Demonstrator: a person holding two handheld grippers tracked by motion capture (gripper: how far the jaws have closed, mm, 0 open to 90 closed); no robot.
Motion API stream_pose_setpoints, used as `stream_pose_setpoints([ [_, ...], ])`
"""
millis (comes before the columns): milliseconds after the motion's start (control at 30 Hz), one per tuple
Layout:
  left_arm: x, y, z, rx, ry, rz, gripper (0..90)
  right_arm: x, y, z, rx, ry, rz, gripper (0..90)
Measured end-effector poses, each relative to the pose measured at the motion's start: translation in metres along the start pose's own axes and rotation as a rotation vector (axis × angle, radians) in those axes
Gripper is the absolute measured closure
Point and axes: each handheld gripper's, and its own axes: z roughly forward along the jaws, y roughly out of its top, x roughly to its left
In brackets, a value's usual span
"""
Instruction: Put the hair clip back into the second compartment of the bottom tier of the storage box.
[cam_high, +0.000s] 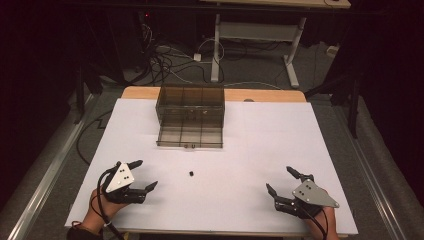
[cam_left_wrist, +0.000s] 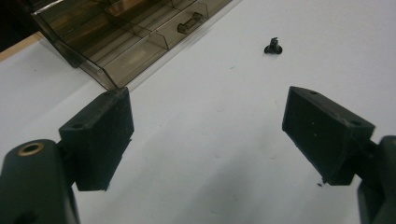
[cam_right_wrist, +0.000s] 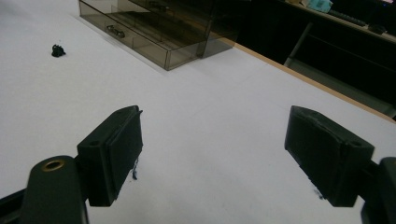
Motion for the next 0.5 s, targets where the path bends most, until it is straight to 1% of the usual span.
stream_pose_setpoints([
  [33, 0.001, 0.000, 0.001, 0.003, -0.006, -0.002, 16.1, -0.001, -0.001, 0.000, 0.002, 0.001, 0.004, 19.3],
  [133, 0.002, 0.001, 0.002, 0.013, -0.005, -0.005, 16.4, -0.003, -0.002, 0.000, 0.005, -0.004, 0.006, 19.3],
  [200, 0.003, 0.001, 0.002, 0.014, -0.006, -0.012, 18.2, -0.003, -0.002, -0.001, 0.008, -0.006, 0.011, 19.3],
  [267, 0.004, 0.000, 0.002, 0.019, -0.023, -0.026, 18.2, -0.003, -0.002, -0.001, 0.011, -0.012, 0.017, 19.3],
  [300, 0.003, 0.001, 0.002, 0.029, -0.022, -0.027, 18.2, -0.002, -0.001, -0.001, 0.011, -0.010, 0.013, 19.3],
  [333, 0.003, 0.002, 0.002, 0.034, -0.024, -0.023, 18.2, -0.002, -0.001, -0.001, 0.013, -0.010, 0.009, 19.3],
  [367, 0.001, 0.004, 0.002, 0.050, -0.036, -0.023, 18.2, -0.002, -0.001, -0.001, 0.015, -0.008, 0.008, 19.3],
  [400, 0.001, 0.004, 0.002, 0.050, -0.036, -0.023, 18.2, -0.001, -0.001, -0.001, 0.015, -0.008, 0.007, 19.3],
  [433, 0.000, 0.006, 0.002, 0.064, -0.036, -0.021, 18.2, -0.001, -0.001, -0.001, 0.019, -0.008, 0.006, 19.3],
  [500, -0.001, 0.011, 0.002, 0.082, -0.048, -0.004, 19.7, 0.000, -0.001, -0.001, 0.021, -0.011, 0.001, 19.3],
])
